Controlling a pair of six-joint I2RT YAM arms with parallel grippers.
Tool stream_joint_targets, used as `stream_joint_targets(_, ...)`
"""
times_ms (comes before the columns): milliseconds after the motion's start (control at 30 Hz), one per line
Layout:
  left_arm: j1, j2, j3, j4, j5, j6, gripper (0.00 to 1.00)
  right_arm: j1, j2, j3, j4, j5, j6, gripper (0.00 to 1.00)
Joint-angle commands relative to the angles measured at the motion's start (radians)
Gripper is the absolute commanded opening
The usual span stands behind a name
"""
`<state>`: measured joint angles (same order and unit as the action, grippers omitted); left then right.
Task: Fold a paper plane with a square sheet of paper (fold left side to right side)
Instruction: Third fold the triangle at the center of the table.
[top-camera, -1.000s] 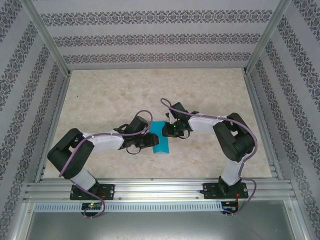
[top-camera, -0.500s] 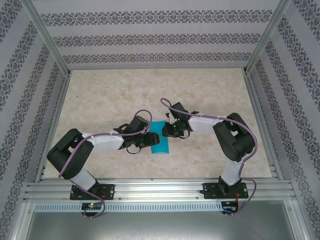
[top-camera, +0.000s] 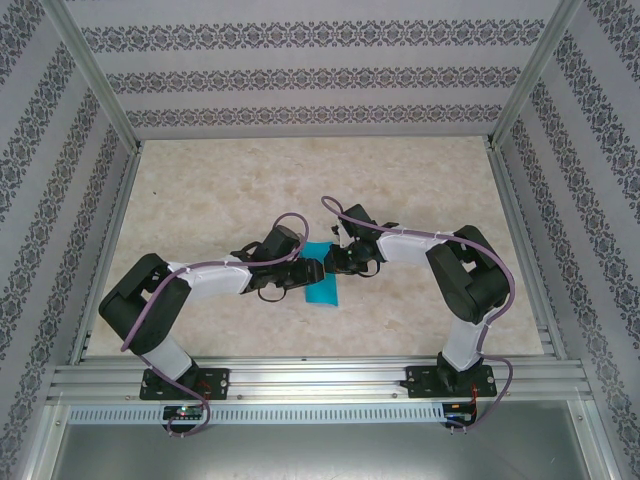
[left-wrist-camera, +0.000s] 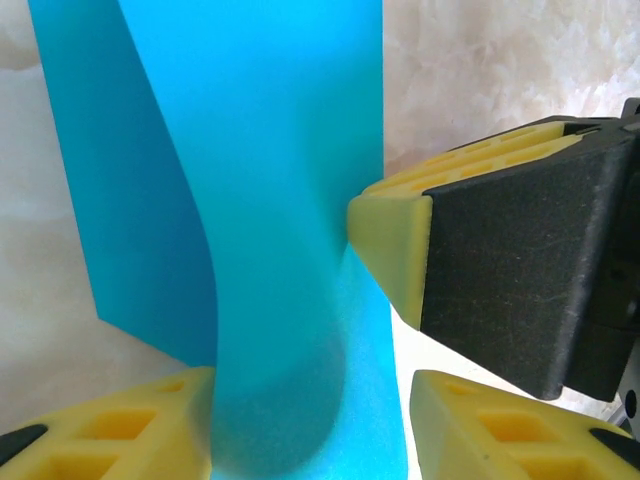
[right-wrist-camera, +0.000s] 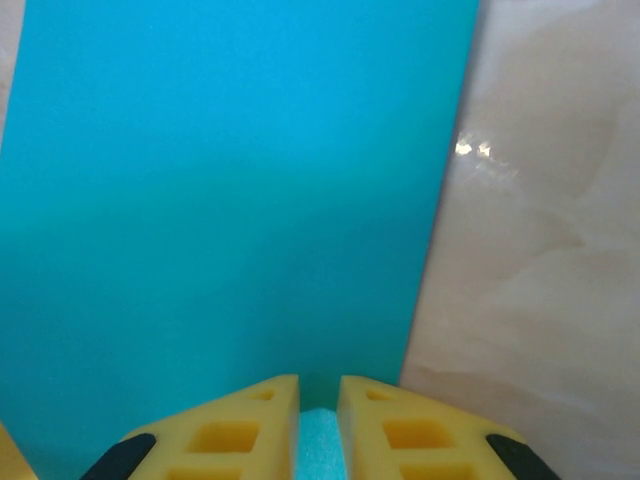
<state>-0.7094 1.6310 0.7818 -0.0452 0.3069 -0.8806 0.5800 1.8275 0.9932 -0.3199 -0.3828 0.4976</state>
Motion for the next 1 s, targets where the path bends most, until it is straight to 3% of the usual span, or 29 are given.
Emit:
stream_joint_targets(0,-0.005,0.001,0.031,0.003,-0.015,0.029,0.53,-0.008,0.033,0.001,-0.03,0.03,-0.021,0.2)
stream_joint_targets(367,-0.002,-0.038,0.038,-0.037,-0.031,0.052,0.53,-0.011,0.036,0.002,-0.031,0.031,-0.022,0.2)
stream_joint_targets(833,0.044,0.039,0.09,-0.014,0.029,0.087,0.53,-0.009,0.034,0.003,-0.034,0.025,-0.021,0.2)
stream_joint_targets(967,0.047,0.059,0.102,-0.032,0.02,0.086,0.47,-0.009,0.031,0.003,-0.034,0.027,-0.021,0.2)
